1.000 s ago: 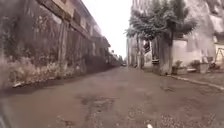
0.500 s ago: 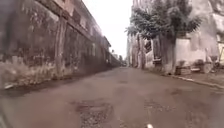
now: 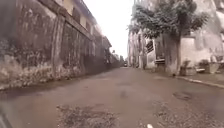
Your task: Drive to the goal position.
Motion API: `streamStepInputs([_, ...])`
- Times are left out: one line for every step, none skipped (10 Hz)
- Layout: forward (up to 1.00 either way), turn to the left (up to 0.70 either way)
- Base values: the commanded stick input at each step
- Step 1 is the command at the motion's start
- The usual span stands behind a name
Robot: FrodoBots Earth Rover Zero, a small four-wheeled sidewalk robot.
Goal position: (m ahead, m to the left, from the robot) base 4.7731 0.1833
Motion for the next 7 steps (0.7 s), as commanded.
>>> streamStepInputs([0.6, 0.0])
streamStepInputs([0.6, 0.0])
streamStepInputs([0.6, 0.0])
streamStepInputs([0.6, 0.0])
streamStepInputs([0.6, 0.0])
streamStepInputs([0.6, 0.0])
streamStepInputs([0.6, 0.0])
